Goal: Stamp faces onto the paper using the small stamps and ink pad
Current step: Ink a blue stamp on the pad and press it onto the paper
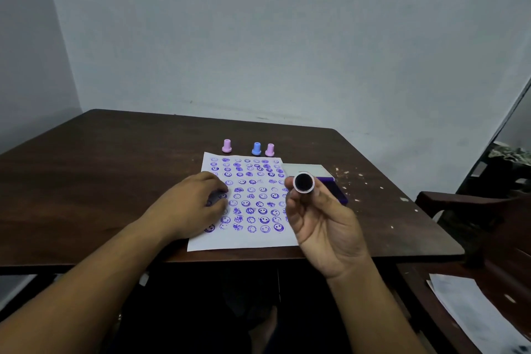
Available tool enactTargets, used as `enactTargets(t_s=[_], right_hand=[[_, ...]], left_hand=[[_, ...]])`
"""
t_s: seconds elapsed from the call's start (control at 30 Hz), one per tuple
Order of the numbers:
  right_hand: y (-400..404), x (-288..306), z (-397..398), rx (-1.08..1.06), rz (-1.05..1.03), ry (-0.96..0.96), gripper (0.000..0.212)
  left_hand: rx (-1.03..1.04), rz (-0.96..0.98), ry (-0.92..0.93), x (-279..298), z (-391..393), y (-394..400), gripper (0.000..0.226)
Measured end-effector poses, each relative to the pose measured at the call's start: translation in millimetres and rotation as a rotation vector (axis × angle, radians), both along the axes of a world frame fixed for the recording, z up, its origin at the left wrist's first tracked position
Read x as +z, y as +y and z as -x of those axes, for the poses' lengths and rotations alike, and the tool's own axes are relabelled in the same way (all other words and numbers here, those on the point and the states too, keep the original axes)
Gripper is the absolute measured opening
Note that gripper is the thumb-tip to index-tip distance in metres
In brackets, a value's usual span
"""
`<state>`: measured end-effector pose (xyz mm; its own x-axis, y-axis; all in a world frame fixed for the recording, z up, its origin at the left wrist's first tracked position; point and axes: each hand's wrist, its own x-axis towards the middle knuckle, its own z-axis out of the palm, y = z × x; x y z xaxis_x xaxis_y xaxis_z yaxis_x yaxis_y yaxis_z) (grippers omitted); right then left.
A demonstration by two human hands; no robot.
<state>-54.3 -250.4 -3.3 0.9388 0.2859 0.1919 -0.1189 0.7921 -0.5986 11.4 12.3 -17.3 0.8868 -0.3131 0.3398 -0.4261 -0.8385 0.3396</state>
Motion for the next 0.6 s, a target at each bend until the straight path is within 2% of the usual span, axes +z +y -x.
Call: enactTargets(t_s=[0.07, 0.47, 0.6], right_hand=[[7.3, -0.8, 3.8, 0.029, -0.030, 0.005, 0.077], [20.5, -6.5, 4.7, 0.053, -0.047, 0.036, 0.060], [20.3, -6.3, 5.1, 0.051, -0.046, 0.042, 0.066]], left_hand=[[0.000, 0.002, -0.007, -0.4, -0.6, -0.5, 0.038], [0.003, -0.002, -0.001, -3.6, -3.5, 1.3, 0.038], [-0.002, -0.002, -0.002, -3.4, -3.2, 1.1, 0.038]])
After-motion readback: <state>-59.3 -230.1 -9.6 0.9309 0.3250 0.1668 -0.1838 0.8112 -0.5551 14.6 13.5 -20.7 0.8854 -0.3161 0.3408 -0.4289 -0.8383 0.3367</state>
